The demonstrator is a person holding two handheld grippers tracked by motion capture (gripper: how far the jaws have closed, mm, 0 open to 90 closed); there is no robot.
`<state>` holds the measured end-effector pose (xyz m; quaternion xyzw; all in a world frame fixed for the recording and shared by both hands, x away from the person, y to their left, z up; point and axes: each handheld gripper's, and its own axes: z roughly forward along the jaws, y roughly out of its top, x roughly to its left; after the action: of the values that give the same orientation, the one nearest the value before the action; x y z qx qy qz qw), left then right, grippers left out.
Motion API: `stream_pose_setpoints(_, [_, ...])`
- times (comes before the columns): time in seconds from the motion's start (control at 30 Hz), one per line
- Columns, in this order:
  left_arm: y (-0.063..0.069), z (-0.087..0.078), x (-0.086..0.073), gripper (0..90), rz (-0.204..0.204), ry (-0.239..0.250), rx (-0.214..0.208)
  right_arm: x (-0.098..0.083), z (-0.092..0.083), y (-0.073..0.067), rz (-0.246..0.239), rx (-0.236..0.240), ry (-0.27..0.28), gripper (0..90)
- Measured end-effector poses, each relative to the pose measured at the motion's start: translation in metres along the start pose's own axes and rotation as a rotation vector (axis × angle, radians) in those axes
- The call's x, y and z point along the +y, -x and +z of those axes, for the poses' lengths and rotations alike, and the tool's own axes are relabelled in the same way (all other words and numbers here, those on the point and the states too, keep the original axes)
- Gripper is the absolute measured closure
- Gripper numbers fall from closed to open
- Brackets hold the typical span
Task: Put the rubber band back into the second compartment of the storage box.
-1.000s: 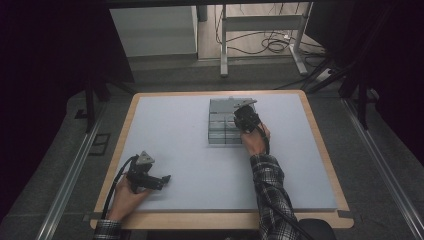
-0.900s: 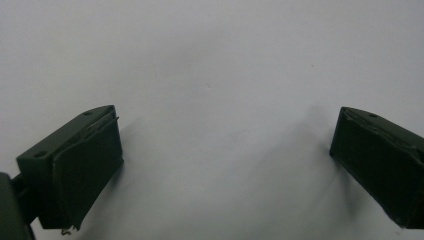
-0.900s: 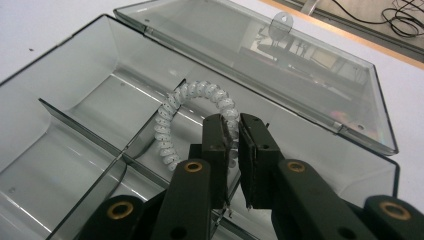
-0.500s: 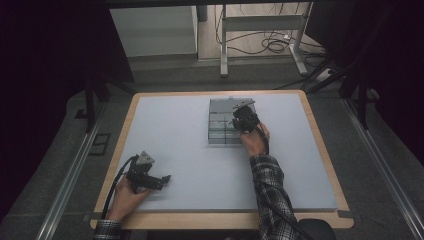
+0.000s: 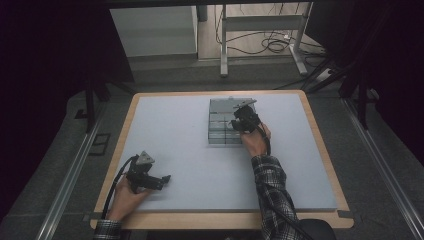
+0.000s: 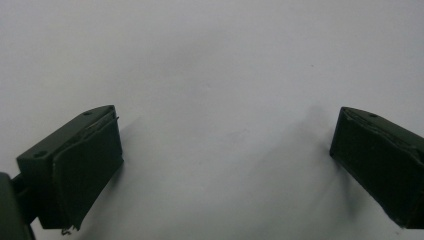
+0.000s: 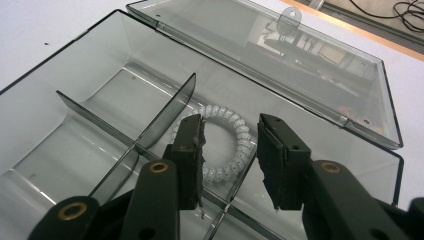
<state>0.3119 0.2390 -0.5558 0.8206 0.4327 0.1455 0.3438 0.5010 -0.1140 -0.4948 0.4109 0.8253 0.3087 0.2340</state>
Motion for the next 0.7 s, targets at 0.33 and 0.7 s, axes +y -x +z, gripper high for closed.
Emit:
stream_pose_setpoints(0.33, [0.000, 0.000, 0.000, 0.3, 0.000, 0.000, 0.000, 0.001, -0.010, -0.004, 0.009, 0.034, 0.020, 56.7])
stream_pose_setpoints(0.7, [0.000, 0.000, 0.000, 0.3, 0.000, 0.000, 0.000, 0.001, -0.021, -0.008, -0.009, 0.062, 0.031, 49.5])
